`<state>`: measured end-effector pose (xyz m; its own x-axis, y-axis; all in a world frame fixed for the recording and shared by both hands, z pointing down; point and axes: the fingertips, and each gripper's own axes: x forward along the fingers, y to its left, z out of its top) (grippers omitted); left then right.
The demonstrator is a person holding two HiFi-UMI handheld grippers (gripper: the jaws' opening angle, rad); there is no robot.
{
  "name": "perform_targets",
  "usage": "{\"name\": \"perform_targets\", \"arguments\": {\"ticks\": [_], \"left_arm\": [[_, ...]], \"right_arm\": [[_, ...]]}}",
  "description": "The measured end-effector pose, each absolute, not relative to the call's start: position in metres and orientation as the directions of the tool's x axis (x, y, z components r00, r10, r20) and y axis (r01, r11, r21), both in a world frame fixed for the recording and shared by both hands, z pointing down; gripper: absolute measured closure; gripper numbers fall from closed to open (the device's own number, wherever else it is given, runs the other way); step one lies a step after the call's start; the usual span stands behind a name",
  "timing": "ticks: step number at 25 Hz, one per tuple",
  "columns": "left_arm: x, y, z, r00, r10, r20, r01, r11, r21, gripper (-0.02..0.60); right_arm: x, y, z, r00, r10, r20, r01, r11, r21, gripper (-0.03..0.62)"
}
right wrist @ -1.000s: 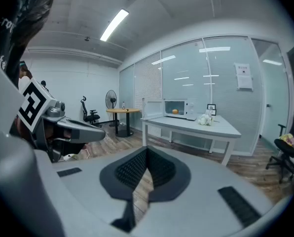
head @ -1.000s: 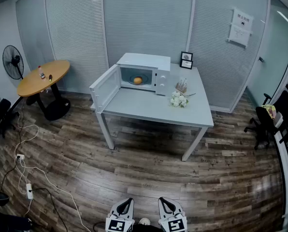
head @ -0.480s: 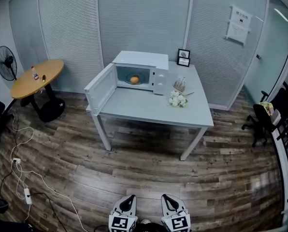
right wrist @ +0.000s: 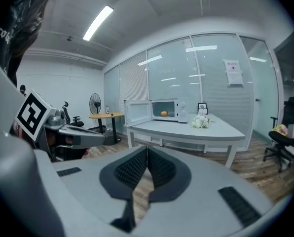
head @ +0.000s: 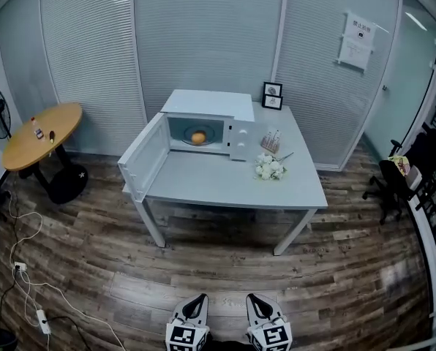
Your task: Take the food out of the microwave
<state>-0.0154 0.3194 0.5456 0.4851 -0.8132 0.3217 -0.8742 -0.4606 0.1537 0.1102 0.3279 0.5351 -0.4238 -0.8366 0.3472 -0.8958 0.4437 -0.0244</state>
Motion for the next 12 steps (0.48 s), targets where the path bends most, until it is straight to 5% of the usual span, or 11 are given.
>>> {"name": "perform_targets", "arguments": {"ticks": [12], "left_arm": [[-0.070,0.238,0.550,0.525,-0.781,0.337,-0.847,-0.517,0.122,0.574]], "right_arm": [[0.056,0.260,0.547,-0.386,-0.848,0.362,-0.916,0.399,-0.043,0.588]]}}
